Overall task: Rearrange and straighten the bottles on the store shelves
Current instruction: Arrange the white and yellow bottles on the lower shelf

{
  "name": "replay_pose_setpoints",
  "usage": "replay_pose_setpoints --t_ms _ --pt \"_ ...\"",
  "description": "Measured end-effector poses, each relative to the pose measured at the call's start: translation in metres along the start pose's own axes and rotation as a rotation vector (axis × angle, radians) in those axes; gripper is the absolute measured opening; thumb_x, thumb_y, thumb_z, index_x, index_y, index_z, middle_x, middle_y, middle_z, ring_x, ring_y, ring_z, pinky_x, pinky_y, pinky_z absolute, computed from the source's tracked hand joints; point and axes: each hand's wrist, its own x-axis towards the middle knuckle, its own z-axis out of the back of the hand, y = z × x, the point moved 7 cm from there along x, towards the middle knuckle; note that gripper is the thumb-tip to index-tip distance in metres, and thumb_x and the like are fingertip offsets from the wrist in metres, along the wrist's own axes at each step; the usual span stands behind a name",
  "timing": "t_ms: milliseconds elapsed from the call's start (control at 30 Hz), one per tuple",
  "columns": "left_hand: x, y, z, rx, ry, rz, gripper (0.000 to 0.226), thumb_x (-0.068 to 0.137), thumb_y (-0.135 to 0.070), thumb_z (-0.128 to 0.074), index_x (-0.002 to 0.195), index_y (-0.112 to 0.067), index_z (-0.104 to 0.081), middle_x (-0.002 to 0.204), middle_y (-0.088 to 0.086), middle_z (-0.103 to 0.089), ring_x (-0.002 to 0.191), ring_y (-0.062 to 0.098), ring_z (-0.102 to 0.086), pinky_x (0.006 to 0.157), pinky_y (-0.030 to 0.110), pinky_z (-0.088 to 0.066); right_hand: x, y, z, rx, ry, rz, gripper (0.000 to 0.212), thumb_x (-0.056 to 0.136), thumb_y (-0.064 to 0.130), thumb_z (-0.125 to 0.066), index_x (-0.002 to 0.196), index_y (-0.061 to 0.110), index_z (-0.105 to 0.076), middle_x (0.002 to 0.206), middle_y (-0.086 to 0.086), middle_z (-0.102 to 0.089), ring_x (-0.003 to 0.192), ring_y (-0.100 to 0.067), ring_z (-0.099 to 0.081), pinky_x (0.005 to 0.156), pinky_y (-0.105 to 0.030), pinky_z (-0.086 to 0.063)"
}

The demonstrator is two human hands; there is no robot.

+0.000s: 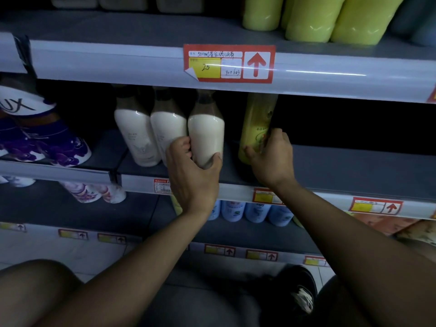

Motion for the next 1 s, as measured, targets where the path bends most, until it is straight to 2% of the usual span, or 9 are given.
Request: replay_pose_setpoints --t_ms 133,200,300,500,567,600,733,933,1000 --pt "-0.004 -0.003 0.0 0.027 -0.025 -0.023 0.057 0.076 -0.03 -0.087 0.121 -0.021 -0.053 0.116 -0.009 -0.05 0.099 0.015 -0.059 0.074 0.039 -0.059 0.01 -0.004 -0.003 0.01 0.0 -0.051 0.051 0.093 0.035 -0.075 0.126 0.002 -0.055 0.13 -0.022 -0.053 0.118 -0.042 -0.054 0.095 -0.043 -0.046" --pt "-0.006 -0.003 -0.001 0.043 -0.025 -0.029 0.056 0.077 -0.029 -0.086 0.121 -0.018 -0.053 0.117 -0.005 -0.05 0.099 0.013 -0.056 0.073 0.027 -0.056 0.015 -0.006 -0.005 0.015 -0.004 -0.058 0.05 0.094 0.035 -0.074 0.126 0.001 -0.056 0.129 -0.023 -0.055 0.117 -0.043 -0.054 0.094 -0.042 -0.046" --pt "-0.005 -0.007 -0.003 0.052 -0.015 -0.034 0.059 0.076 -0.03 -0.085 0.121 -0.016 -0.05 0.119 -0.003 -0.047 0.101 0.015 -0.055 0.072 0.006 -0.042 0.021 -0.009 -0.009 0.005 -0.017 -0.069 0.049 0.094 0.037 -0.073 0.122 -0.001 -0.061 0.125 -0.025 -0.059 0.115 -0.044 -0.056 0.091 -0.042 -0.048" --pt "0.002 -0.004 -0.001 0.074 -0.007 -0.051 0.063 0.073 -0.037 -0.091 0.114 -0.016 -0.048 0.115 -0.006 -0.044 0.099 0.014 -0.053 0.075 0.008 -0.039 0.028 -0.01 -0.014 0.034 -0.061 -0.09 0.039 0.093 0.038 -0.073 0.102 -0.001 -0.071 0.107 -0.024 -0.068 0.098 -0.044 -0.065 0.081 -0.048 -0.058" --pt "0.001 -0.003 -0.001 0.078 0.011 -0.057 0.061 0.074 -0.035 -0.091 0.113 -0.017 -0.048 0.114 -0.005 -0.045 0.098 0.017 -0.055 0.075 0.014 -0.042 0.028 -0.01 -0.014 0.036 -0.064 -0.098 0.038 0.093 0.038 -0.074 0.098 0.001 -0.072 0.102 -0.023 -0.07 0.094 -0.042 -0.067 0.078 -0.047 -0.059" --pt "0.001 -0.004 -0.001 0.076 0.019 -0.062 0.059 0.075 -0.034 -0.091 0.113 -0.017 -0.049 0.114 -0.005 -0.046 0.097 0.018 -0.056 0.075 0.016 -0.043 0.028 -0.01 -0.015 0.034 -0.061 -0.101 0.038 0.092 0.039 -0.074 0.097 0.001 -0.072 0.101 -0.022 -0.07 0.093 -0.042 -0.068 0.077 -0.046 -0.059" --pt "-0.002 -0.01 0.007 0.074 0.025 -0.098 0.046 0.081 -0.025 -0.086 0.109 -0.014 -0.051 0.108 -0.003 -0.047 0.09 0.008 -0.049 0.074 0.005 -0.038 0.028 -0.012 -0.013 0.032 -0.035 -0.113 0.045 0.091 0.044 -0.075 0.099 0.0 -0.072 0.102 -0.022 -0.071 0.095 -0.041 -0.068 0.074 -0.042 -0.055" --pt "-0.005 -0.037 0.026 0.055 0.012 -0.212 0.031 0.08 -0.005 -0.076 0.101 -0.004 -0.053 0.099 -0.001 -0.044 0.081 0.003 -0.039 0.076 0.004 -0.035 0.025 -0.012 -0.005 0.041 0.003 -0.132 0.053 0.086 0.051 -0.076 0.092 -0.001 -0.068 0.094 -0.023 -0.068 0.089 -0.041 -0.067 0.064 -0.037 -0.046" --pt "-0.006 -0.048 0.031 0.039 0.005 -0.229 0.03 0.079 -0.002 -0.075 0.1 -0.002 -0.053 0.098 -0.001 -0.044 0.081 0.002 -0.042 0.076 0.005 -0.036 0.023 -0.012 0.005 0.047 -0.012 -0.133 0.053 0.083 0.051 -0.077 0.091 -0.001 -0.067 0.094 -0.024 -0.068 0.089 -0.042 -0.067 0.065 -0.036 -0.046"
